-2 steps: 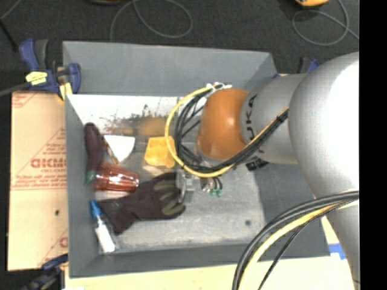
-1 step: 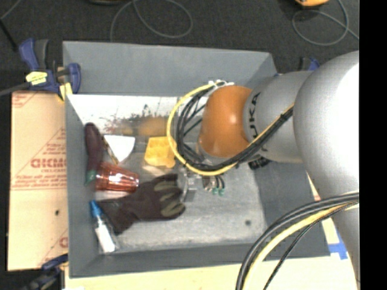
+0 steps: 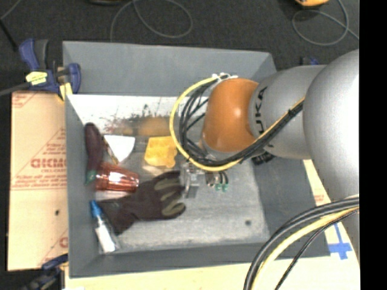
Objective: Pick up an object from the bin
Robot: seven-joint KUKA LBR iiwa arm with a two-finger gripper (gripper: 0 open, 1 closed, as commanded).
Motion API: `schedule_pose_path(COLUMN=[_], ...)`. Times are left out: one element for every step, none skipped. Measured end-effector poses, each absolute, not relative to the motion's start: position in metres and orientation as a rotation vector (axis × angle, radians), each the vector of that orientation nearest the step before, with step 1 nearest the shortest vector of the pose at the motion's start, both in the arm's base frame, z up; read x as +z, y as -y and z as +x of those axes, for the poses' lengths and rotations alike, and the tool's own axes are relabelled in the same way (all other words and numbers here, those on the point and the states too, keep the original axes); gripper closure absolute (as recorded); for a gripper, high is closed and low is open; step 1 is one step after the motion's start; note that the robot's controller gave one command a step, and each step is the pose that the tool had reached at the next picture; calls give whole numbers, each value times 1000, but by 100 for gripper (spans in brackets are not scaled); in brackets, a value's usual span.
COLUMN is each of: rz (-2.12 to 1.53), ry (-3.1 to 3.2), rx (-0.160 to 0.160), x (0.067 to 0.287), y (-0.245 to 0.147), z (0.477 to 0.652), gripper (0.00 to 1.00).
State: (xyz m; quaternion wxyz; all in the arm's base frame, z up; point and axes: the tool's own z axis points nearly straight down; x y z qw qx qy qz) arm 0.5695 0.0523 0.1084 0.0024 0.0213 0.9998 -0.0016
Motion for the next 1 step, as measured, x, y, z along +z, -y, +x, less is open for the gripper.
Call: schedule_pose_path(rz=[65], ry=[-3130], rx=[-3], x=[130], y=[-53], z=[571], gripper=[100])
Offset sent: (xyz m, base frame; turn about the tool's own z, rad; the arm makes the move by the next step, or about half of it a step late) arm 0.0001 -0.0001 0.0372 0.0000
